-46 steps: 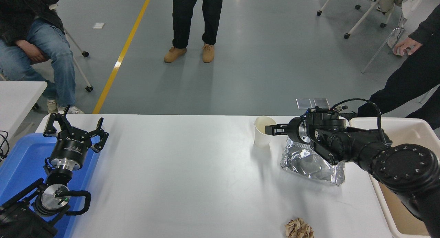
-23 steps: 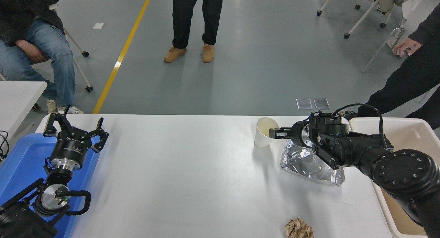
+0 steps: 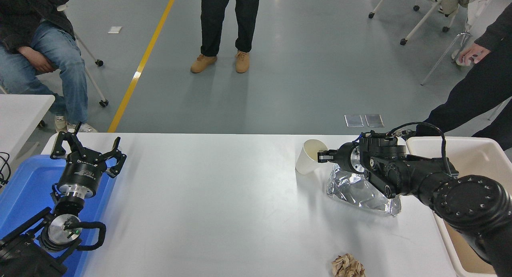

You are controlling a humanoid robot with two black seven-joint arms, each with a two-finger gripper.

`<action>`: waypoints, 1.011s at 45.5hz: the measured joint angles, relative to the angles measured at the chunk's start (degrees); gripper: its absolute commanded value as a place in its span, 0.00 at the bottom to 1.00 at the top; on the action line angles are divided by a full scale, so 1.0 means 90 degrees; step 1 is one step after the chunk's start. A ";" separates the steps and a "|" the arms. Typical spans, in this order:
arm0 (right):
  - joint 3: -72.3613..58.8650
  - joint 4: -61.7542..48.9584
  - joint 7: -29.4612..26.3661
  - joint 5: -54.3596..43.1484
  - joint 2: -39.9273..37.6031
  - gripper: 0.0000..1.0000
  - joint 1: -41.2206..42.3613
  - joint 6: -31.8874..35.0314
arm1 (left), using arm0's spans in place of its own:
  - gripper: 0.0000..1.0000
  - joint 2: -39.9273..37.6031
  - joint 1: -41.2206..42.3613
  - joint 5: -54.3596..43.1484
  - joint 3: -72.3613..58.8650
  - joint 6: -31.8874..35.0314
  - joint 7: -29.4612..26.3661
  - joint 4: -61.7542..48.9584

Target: Clean the table surface

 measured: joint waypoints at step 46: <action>0.0082 -0.0071 0.0624 0.0681 -0.0678 0.00 0.0652 0.0542 | 0.99 0.0000 0.0001 0.0000 0.0000 0.0000 0.0000 0.0000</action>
